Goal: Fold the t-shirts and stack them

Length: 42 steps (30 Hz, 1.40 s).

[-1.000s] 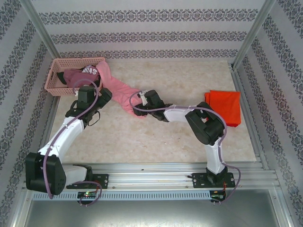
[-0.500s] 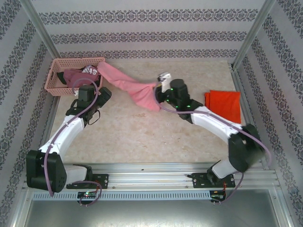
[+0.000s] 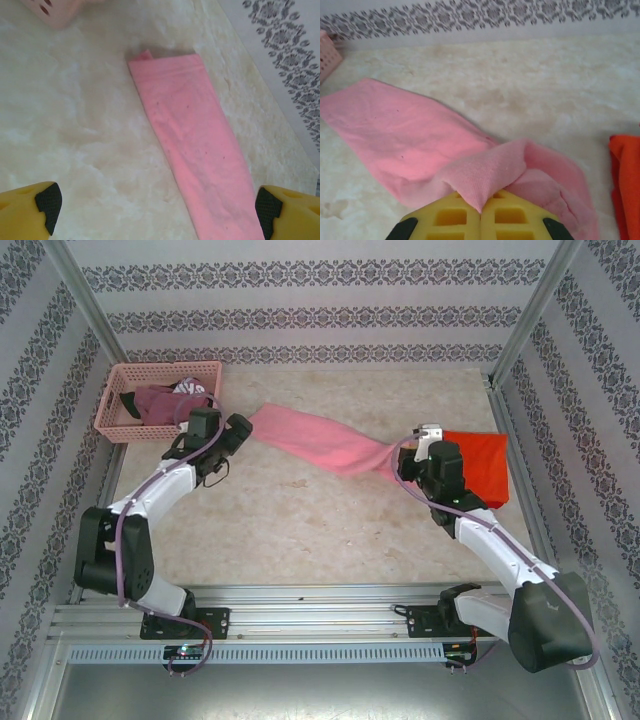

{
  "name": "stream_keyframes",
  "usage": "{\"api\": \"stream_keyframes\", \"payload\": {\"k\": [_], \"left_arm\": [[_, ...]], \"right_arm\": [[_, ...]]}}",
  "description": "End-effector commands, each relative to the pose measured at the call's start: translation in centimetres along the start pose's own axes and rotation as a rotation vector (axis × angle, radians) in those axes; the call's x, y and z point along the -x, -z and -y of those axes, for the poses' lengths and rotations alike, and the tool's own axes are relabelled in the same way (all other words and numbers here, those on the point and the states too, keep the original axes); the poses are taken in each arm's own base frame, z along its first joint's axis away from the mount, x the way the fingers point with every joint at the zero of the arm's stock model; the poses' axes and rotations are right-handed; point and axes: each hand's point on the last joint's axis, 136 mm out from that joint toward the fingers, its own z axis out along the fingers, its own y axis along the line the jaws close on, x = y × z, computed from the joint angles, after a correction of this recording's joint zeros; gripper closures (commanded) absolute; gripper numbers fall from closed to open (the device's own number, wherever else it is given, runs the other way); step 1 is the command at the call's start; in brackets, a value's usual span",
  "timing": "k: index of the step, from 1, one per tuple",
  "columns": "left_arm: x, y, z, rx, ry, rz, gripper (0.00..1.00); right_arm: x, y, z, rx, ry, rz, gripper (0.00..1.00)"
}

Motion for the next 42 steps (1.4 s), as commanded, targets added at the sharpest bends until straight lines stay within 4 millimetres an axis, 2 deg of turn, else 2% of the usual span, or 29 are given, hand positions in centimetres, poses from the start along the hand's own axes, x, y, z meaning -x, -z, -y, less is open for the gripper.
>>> {"api": "stream_keyframes", "payload": {"k": [1,4,7,9,12,17,24,31,34,38,42], "left_arm": [[-0.5,-1.0,2.4,-0.057,0.031,-0.004,0.0],[-1.5,-2.6,1.9,-0.019,0.06,-0.022,0.01],[-1.8,-4.3,0.8,0.053,0.124,-0.02,0.15],[-1.6,-5.5,0.2,0.118,0.138,-0.02,0.23],[-1.3,-7.0,-0.3,0.206,0.109,-0.03,0.28],[-0.2,-9.8,0.2,0.254,0.071,-0.021,0.42],[-0.9,-13.4,-0.1,0.313,0.086,-0.081,0.51],[-1.9,-15.0,-2.1,0.358,0.178,-0.086,0.49],[-2.0,-16.0,-2.1,0.345,0.204,-0.089,0.53],[-1.5,-17.3,-2.1,0.322,0.242,-0.074,0.68],[-0.6,-17.8,-1.6,0.286,0.241,-0.058,1.0]], "right_arm": [[-1.2,0.1,0.5,0.002,-0.034,-0.016,1.0],[-1.9,0.0,1.0,-0.008,-0.039,-0.027,1.0],[-2.0,-0.2,1.3,-0.013,-0.043,-0.029,1.0],[-1.9,-0.3,1.4,-0.013,-0.042,-0.03,1.0],[-1.9,-0.3,1.5,-0.015,-0.046,-0.029,1.0],[-2.2,-0.2,1.7,-0.019,-0.058,-0.03,1.0],[-2.1,0.4,2.3,-0.037,-0.064,-0.019,1.0],[-2.1,0.6,2.8,-0.045,-0.08,-0.017,1.0],[-2.3,0.4,2.7,-0.033,-0.089,-0.023,1.0],[-2.2,0.2,2.5,-0.021,-0.095,-0.026,1.0],[-2.0,0.3,2.4,-0.019,-0.097,-0.021,1.0]]}}
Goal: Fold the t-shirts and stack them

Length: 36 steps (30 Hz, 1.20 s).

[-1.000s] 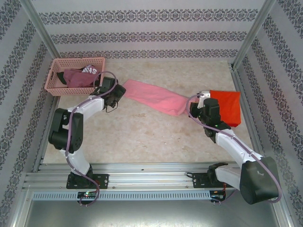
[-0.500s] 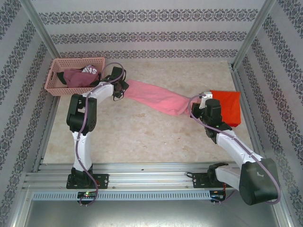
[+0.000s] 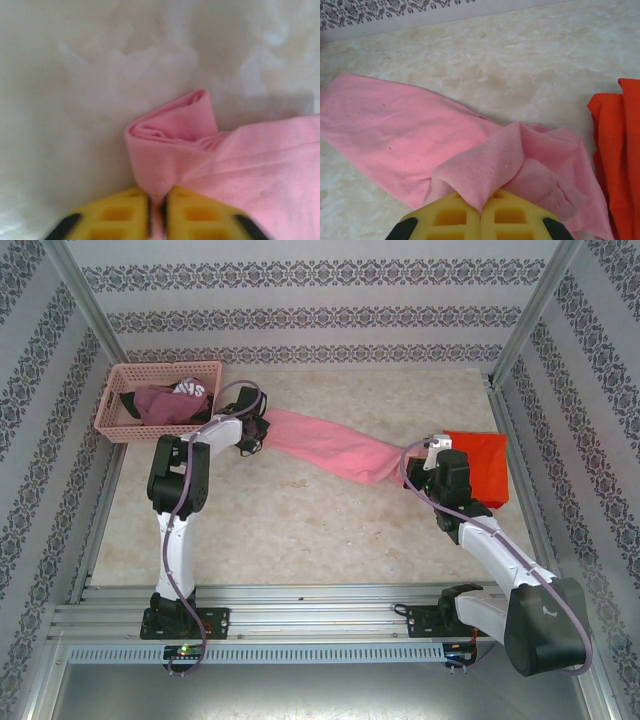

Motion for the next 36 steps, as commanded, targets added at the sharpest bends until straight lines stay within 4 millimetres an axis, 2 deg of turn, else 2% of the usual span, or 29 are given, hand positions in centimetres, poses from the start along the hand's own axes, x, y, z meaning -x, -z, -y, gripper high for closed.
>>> {"api": "stream_keyframes", "payload": {"k": [1,5,7,10,13,18,22,25,27,29,31,33,36], "left_arm": [[0.8,-1.2,0.7,-0.04,0.03,0.009,1.0],[1.9,1.0,1.7,-0.073,-0.005,0.05,1.0],[2.8,3.0,2.1,-0.086,-0.013,0.093,1.0],[4.7,6.9,3.0,-0.145,-0.015,0.167,1.0],[6.9,11.8,4.5,-0.221,-0.028,0.232,1.0],[10.0,21.7,6.6,-0.356,-0.073,0.337,1.0],[11.3,29.5,6.2,-0.417,-0.12,0.456,1.0],[11.5,34.3,5.3,-0.453,-0.148,0.517,1.0],[11.6,36.5,4.7,-0.473,-0.158,0.549,1.0],[11.6,37.8,4.5,-0.487,-0.166,0.564,1.0],[11.6,38.3,4.8,-0.495,-0.179,0.568,1.0],[11.9,38.1,5.4,-0.492,-0.19,0.572,1.0],[12.5,36.1,6.5,-0.463,-0.203,0.565,1.0]], "right_arm": [[0.4,0.1,-0.2,0.019,-0.025,0.017,1.0],[1.7,0.7,-0.9,0.047,-0.013,0.041,1.0],[2.7,1.2,-1.5,0.065,0.006,0.061,1.0],[5.1,2.8,-2.2,0.08,0.049,0.114,1.0],[8.4,5.1,-3.0,0.085,0.106,0.195,1.0],[14.5,10.8,-4.9,0.102,0.194,0.355,1.0],[17.5,15.9,-6.2,0.127,0.232,0.476,1.0],[18.8,19.5,-6.9,0.146,0.243,0.557,1.0],[19.3,21.3,-7.3,0.159,0.247,0.599,1.0],[19.7,22.1,-7.5,0.167,0.255,0.62,1.0],[19.8,21.5,-7.6,0.166,0.264,0.608,1.0],[20.0,20.0,-7.6,0.165,0.263,0.583,1.0],[20.2,16.5,-7.7,0.177,0.272,0.53,1.0]]}}
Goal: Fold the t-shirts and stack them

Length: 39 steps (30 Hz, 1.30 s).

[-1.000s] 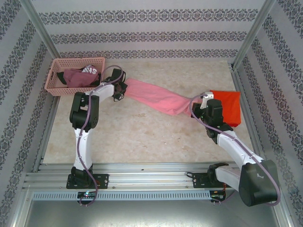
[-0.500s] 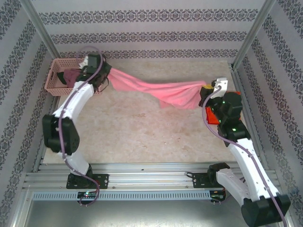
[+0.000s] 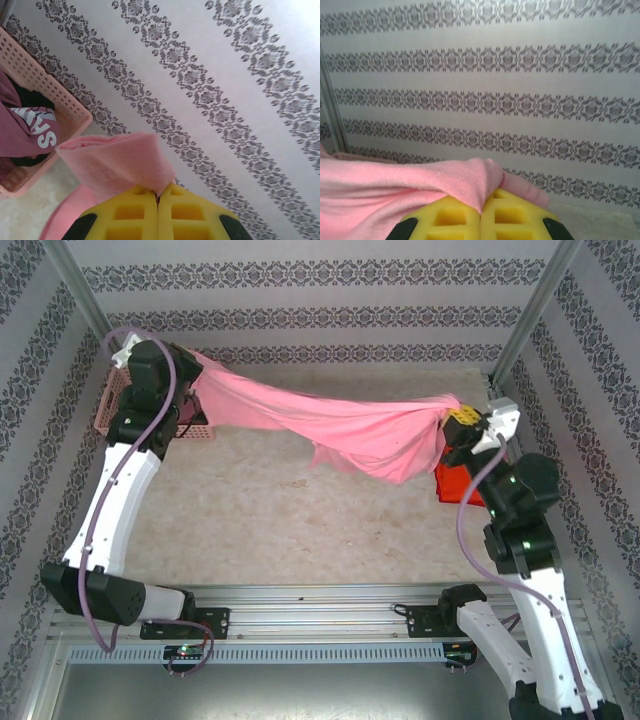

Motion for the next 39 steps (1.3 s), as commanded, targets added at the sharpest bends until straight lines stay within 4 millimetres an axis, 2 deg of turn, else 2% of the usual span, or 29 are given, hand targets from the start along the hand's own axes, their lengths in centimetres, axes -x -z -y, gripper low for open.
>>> {"api": "stream_keyframes", "payload": {"k": [1,4,8,14,16,22,24,26,29,35,37,39], "left_arm": [[-1.3,-2.9,-1.4,0.073,-0.059,-0.033,1.0],[-2.8,-5.0,-1.4,0.068,-0.037,-0.088,1.0],[-4.5,-6.0,-2.0,0.077,-0.026,-0.143,1.0],[-5.0,-4.4,-4.2,0.113,-0.038,-0.132,1.0],[-6.0,-4.1,-4.9,0.119,-0.037,-0.164,1.0],[-9.1,-2.6,-8.0,0.163,-0.02,-0.262,1.0],[-9.6,-2.4,-8.9,0.181,-0.022,-0.264,1.0],[-10.3,-2.8,-9.9,0.214,-0.038,-0.276,1.0],[-12.2,-4.7,-10.5,0.232,-0.047,-0.34,1.0],[-17.7,-9.8,-12.7,0.285,-0.028,-0.494,1.0],[-19.1,-11.6,-13.2,0.298,-0.027,-0.524,1.0],[-19.9,-13.3,-13.3,0.306,-0.04,-0.544,1.0]], "right_arm": [[-1.5,-3.4,0.4,0.017,0.012,-0.056,1.0],[-2.4,-6.1,0.4,0.045,0.007,-0.102,1.0],[-3.1,-7.4,0.0,0.077,-0.006,-0.117,1.0],[-4.9,-6.1,0.3,0.051,-0.023,-0.146,1.0],[-5.5,-5.4,0.3,0.045,-0.035,-0.16,1.0],[-5.4,-3.4,0.0,0.047,-0.042,-0.147,1.0],[-5.9,-3.5,0.2,0.033,-0.034,-0.149,1.0],[-7.2,-4.3,0.6,0.021,-0.031,-0.182,1.0],[-10.0,-6.7,1.2,0.02,-0.035,-0.26,1.0],[-18.1,-13.1,2.1,0.052,-0.059,-0.488,0.97],[-20.6,-15.4,2.7,0.045,-0.072,-0.53,0.98],[-22.1,-17.5,3.2,0.043,-0.077,-0.567,0.98]]}}
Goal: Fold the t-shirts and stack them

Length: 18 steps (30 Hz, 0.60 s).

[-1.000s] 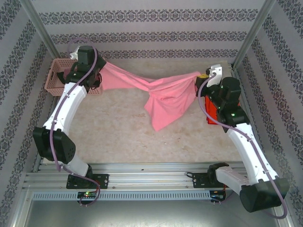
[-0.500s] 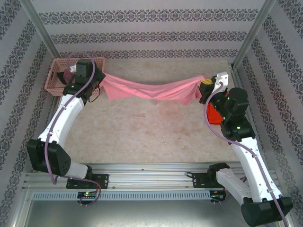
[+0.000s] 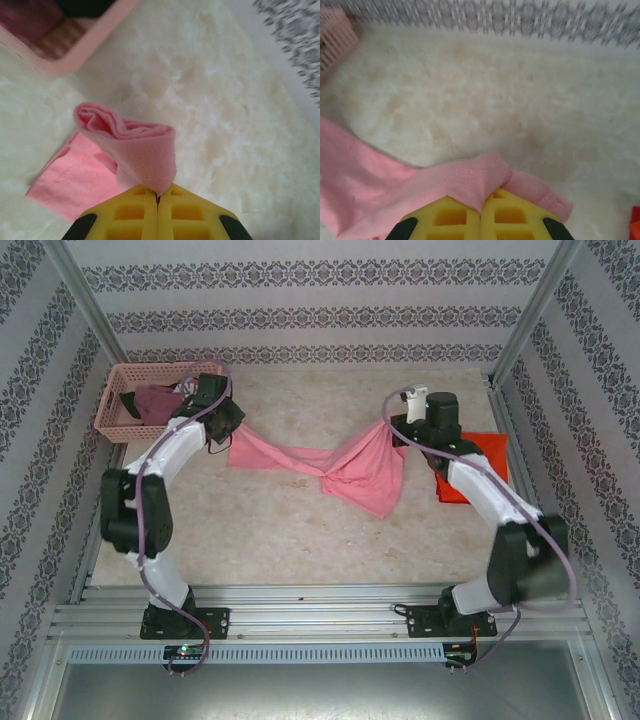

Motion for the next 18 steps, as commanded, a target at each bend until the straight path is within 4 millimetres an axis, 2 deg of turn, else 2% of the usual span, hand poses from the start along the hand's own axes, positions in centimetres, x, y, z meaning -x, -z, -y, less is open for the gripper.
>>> {"api": "stream_keyframes", "payload": {"k": [1,5,6,7,8,10,12,14,18], "left_arm": [[1.4,-1.5,2.1,-0.039,0.004,-0.012,1.0],[2.7,-3.8,4.1,-0.041,-0.015,-0.023,0.98],[3.2,-4.1,4.8,-0.046,-0.021,-0.023,0.94],[3.7,-4.2,5.4,-0.053,-0.032,-0.015,0.86],[4.1,-4.2,5.9,-0.058,-0.038,-0.009,0.72],[4.9,-4.0,6.8,-0.071,-0.061,0.007,0.29],[5.2,-3.5,6.9,-0.066,-0.085,0.016,0.08],[5.0,-3.1,6.2,-0.045,-0.097,0.02,0.0],[3.3,-3.4,3.3,-0.005,-0.062,0.013,0.0]], "right_arm": [[3.4,-2.4,1.2,-0.004,0.026,0.058,0.98],[4.2,-6.1,3.2,-0.036,0.005,0.045,0.97],[4.6,-6.6,3.8,-0.052,-0.008,0.05,0.93],[5.0,-6.9,4.5,-0.069,-0.025,0.056,0.9],[5.3,-7.0,5.0,-0.082,-0.043,0.062,0.84],[5.8,-6.5,5.9,-0.104,-0.09,0.081,0.55],[6.0,-5.5,6.2,-0.116,-0.114,0.103,0.4],[5.6,-4.4,6.0,-0.128,-0.121,0.111,0.35],[3.3,-2.5,4.8,-0.117,-0.132,0.09,0.32]]}}
